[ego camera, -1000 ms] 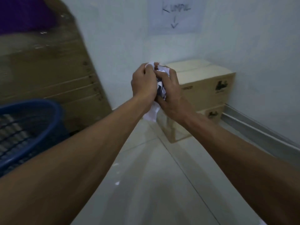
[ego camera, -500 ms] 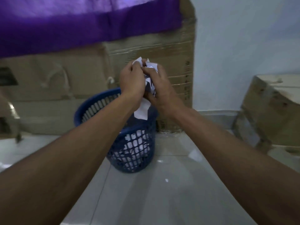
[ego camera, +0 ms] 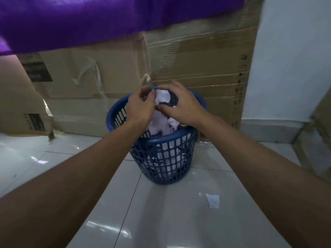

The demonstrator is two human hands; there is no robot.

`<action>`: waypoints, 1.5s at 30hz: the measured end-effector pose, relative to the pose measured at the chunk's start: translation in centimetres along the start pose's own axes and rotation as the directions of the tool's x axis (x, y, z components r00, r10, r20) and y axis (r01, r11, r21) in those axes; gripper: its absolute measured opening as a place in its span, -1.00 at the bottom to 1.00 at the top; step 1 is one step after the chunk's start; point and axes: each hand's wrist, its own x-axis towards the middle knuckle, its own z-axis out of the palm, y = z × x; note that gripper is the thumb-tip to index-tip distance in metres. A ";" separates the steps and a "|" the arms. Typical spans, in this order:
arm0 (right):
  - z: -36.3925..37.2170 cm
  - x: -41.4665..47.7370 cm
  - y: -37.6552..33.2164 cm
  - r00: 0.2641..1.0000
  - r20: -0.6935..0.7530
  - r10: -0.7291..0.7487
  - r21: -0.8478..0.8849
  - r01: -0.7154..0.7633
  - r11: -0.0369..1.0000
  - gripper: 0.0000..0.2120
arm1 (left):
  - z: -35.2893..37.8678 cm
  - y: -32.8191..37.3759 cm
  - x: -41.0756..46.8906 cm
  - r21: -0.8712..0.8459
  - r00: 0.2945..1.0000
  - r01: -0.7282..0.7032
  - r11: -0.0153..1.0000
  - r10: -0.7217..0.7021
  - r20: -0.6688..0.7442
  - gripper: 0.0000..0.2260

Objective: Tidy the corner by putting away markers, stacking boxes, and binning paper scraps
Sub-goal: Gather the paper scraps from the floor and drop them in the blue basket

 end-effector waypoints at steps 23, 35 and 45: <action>-4.4 -13.7 8.1 0.922 -0.366 0.123 -0.141 -0.186 0.972 -0.73 | 13.3 -0.2 -10.2 0.006 0.625 -0.747 0.664 0.699 0.347 -0.87; 6.8 -31.8 14.1 0.850 0.384 0.362 -0.532 -0.117 0.839 -0.39 | 12.6 -15.7 -17.1 0.255 0.641 -0.412 0.875 0.080 0.763 -0.64; 4.5 -38.2 13.3 0.866 0.204 0.456 -0.669 -0.217 0.711 -0.45 | 17.2 -17.0 -23.3 0.166 0.401 -0.501 0.849 0.058 0.914 -0.62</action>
